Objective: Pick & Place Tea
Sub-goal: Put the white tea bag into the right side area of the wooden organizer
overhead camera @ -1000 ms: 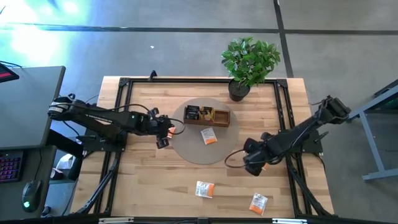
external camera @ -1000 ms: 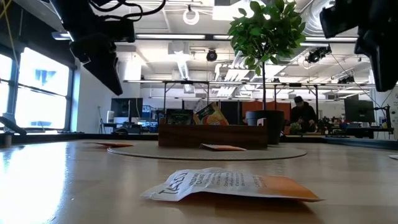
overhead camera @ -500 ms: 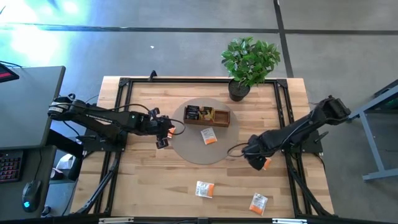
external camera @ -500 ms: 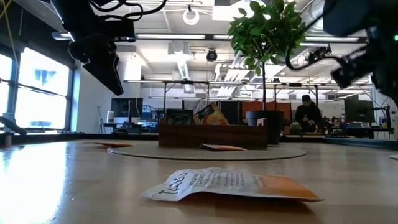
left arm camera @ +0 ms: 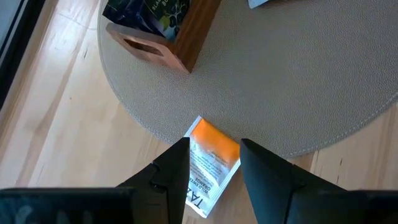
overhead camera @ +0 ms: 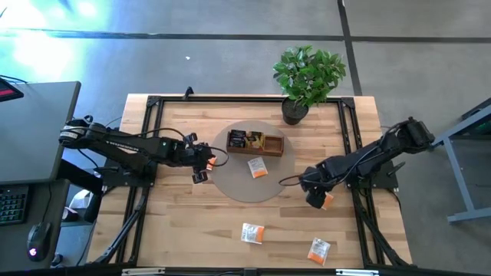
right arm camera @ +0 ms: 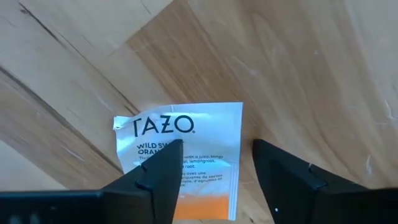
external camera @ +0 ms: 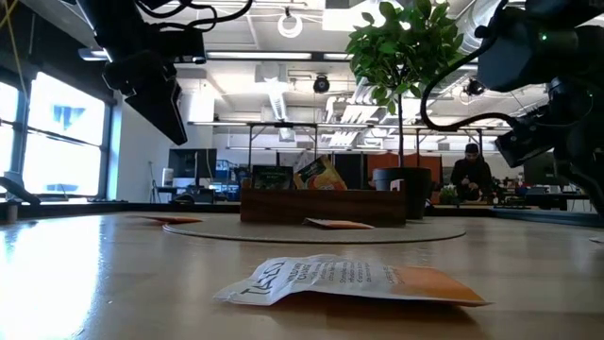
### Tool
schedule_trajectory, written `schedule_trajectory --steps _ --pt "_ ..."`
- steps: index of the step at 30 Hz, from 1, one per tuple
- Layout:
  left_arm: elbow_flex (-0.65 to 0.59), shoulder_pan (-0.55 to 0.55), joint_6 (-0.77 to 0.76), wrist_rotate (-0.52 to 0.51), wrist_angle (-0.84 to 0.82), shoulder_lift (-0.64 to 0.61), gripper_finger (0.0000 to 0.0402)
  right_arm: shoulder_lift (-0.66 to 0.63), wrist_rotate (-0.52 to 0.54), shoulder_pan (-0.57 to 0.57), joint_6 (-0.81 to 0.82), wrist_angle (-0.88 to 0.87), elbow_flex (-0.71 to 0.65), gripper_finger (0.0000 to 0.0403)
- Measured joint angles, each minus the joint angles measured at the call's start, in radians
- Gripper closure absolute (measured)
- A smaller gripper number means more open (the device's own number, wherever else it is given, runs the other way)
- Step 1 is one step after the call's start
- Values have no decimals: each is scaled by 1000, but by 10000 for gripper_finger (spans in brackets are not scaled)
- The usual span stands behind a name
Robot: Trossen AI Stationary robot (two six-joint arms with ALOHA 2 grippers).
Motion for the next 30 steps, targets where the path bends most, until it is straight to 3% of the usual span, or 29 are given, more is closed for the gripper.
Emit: schedule_trajectory --steps 4,9,14,16,19,24,26,30 --pt "0 0 0 0 0 0 263 1 4 0 -22 -2 2 245" --pt "0 0 0 0 0 0 263 4 5 1 -18 13 26 319" --pt "0 0 0 1 0 0 263 7 41 1 23 44 73 389" --pt "0 0 0 1 0 0 263 7 85 1 26 81 94 397" --pt "0 0 0 1 0 0 263 7 236 1 22 174 124 387" --pt "0 0 0 -5 0 0 263 6 765 -19 -5 434 127 399" --pt "0 0 0 -6 0 0 263 6 914 -42 -107 579 113 399" --pt "0 0 0 -7 0 0 263 5 1000 -120 -332 820 88 401"
